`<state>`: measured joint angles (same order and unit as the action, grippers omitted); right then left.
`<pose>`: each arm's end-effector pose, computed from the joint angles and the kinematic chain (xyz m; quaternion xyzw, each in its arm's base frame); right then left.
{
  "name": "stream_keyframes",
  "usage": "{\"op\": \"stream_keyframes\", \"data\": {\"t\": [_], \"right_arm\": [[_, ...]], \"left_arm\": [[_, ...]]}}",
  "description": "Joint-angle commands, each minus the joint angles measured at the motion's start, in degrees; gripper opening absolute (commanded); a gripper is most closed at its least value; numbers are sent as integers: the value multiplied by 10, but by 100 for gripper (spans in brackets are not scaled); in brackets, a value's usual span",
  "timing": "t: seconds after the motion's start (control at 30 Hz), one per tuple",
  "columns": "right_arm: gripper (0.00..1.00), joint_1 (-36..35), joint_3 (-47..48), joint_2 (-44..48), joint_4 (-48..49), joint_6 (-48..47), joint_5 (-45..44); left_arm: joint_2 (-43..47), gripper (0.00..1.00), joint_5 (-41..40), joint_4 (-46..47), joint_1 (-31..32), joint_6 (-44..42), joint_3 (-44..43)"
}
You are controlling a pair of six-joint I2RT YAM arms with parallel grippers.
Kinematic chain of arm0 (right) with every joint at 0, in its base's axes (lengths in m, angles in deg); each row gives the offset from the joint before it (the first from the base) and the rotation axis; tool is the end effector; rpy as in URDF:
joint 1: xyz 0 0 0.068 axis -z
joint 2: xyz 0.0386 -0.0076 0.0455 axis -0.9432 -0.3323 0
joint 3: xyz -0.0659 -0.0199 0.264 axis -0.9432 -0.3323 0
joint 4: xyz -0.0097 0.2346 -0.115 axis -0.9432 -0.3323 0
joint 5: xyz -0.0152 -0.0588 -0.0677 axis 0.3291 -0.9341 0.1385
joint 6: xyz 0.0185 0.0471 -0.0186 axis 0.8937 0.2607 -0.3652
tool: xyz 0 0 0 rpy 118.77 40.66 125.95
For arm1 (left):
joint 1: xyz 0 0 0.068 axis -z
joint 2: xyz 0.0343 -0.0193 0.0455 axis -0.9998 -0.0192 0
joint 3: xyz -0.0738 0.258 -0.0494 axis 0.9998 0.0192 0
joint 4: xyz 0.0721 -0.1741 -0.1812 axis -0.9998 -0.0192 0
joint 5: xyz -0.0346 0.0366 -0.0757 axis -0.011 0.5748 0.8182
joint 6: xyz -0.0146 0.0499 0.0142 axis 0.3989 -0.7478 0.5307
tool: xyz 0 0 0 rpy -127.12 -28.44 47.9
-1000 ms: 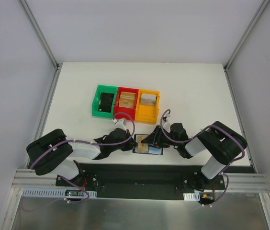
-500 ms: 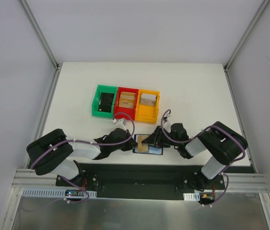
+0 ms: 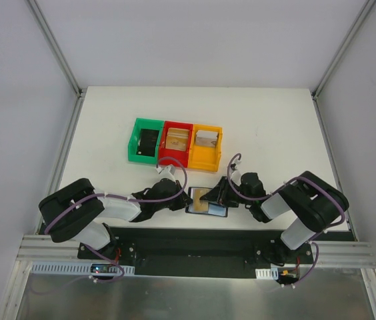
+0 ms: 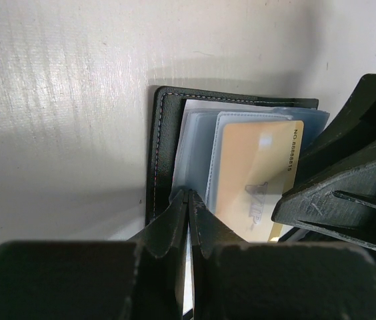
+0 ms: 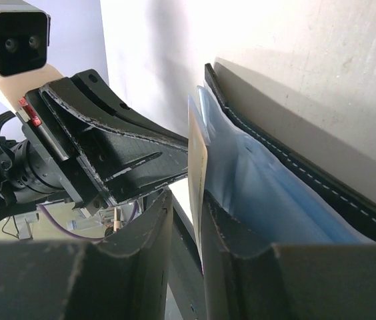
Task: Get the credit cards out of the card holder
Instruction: Remove the credit card from the card holder.
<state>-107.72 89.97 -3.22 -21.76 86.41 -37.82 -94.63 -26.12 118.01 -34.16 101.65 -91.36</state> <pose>0.1755 0.1556 0.1160 -0.0649 0.7887 0.5500 0.2670 0.1468 -0.2039 0.1301 -0.0622 0.8642 -0.4080 0.2878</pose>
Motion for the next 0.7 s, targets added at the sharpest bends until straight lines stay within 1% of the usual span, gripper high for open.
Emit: {"op": "stream_keyframes", "data": {"t": [0.0,0.3,0.37,0.53,0.67], "right_arm": [[25,7,-5,22,45,1,14],[22,15,-17,30,46,-1,16],[20,17,-17,31,46,-2,18],[11,20,-17,34,46,-2,18],[9,21,-20,36,45,-1,20]], "left_arm": [[-20,0,-2,-56,-1,5,12],[-20,0,-3,-56,-4,12,18],[-20,0,-2,-56,-3,11,18],[-21,0,-2,-56,-4,12,18],[-21,0,-2,-56,-4,12,19]]}}
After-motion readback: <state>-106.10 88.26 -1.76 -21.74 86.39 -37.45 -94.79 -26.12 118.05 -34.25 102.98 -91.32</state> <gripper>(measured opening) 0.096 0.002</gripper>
